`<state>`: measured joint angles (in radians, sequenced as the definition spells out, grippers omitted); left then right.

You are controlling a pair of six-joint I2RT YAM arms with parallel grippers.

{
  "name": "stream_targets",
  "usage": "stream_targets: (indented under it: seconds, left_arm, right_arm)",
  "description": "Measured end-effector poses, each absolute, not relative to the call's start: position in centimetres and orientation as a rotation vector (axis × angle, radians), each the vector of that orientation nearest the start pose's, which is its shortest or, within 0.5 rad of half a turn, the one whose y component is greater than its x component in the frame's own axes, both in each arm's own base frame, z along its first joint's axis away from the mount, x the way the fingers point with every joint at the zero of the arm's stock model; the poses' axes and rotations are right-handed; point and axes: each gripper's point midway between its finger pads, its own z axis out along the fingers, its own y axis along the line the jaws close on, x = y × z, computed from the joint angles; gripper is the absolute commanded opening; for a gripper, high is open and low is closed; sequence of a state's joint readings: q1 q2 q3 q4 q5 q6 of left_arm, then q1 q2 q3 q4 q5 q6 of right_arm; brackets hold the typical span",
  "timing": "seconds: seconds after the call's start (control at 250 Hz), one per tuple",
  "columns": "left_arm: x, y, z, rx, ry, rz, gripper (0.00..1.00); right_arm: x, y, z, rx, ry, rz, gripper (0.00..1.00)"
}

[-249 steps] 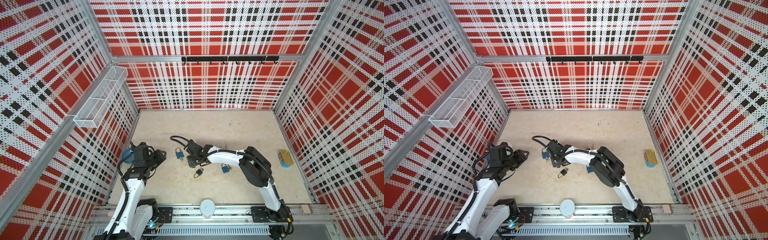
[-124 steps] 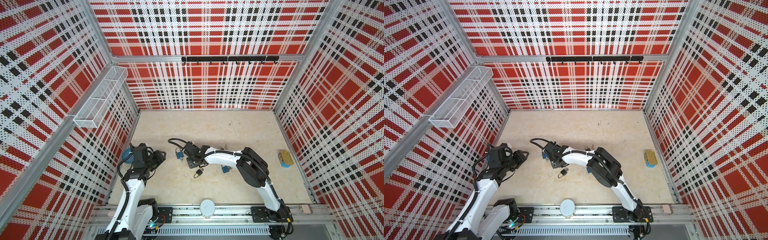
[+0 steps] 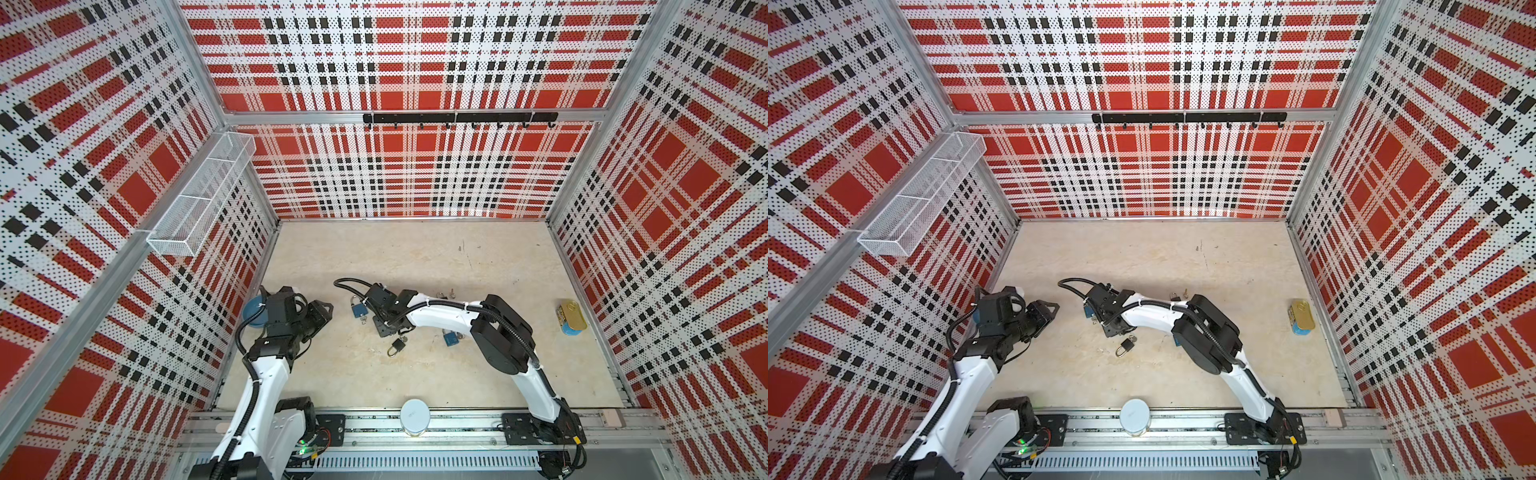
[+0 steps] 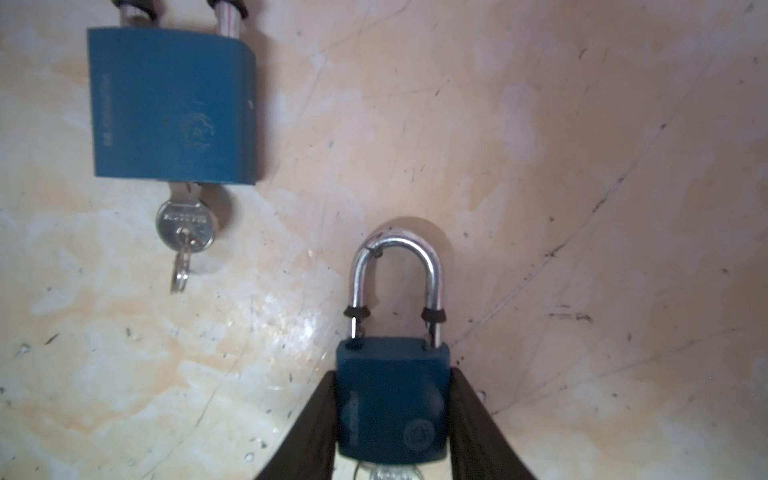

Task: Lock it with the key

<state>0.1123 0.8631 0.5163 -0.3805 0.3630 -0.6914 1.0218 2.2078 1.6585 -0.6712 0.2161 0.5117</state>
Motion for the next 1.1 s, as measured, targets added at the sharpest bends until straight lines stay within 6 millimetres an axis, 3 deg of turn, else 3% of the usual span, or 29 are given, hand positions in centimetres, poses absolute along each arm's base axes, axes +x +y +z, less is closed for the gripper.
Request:
stream_targets:
  seconds: [0.152, 0.432, 0.776, 0.932, 1.1]
  left_arm:
    - [28.0, -3.0, 13.1, -0.738, 2.226, -0.710, 0.48]
    - [28.0, -2.7, 13.1, -0.748, 2.221, -0.705, 0.48]
    - [27.9, -3.4, 13.1, -0.710, 2.240, -0.743, 0.45]
    - [27.9, -5.1, 12.8, -0.642, 2.292, -0.773, 0.44]
    - [28.7, -8.8, 14.0, -0.466, 2.345, -0.821, 0.43]
  right_arm:
    - [29.3, 40.9, 2.2, -0.646, 2.661, 0.124, 0.44]
    - [29.4, 41.0, 2.2, -0.658, 2.658, 0.114, 0.20]
    - [28.7, 40.2, 2.7, -0.779, 2.628, 0.085, 0.15]
    - [28.3, 39.5, 5.5, -0.846, 2.577, 0.100, 0.14]
    - [28.0, 39.4, 10.6, -0.869, 2.484, 0.183, 0.14]
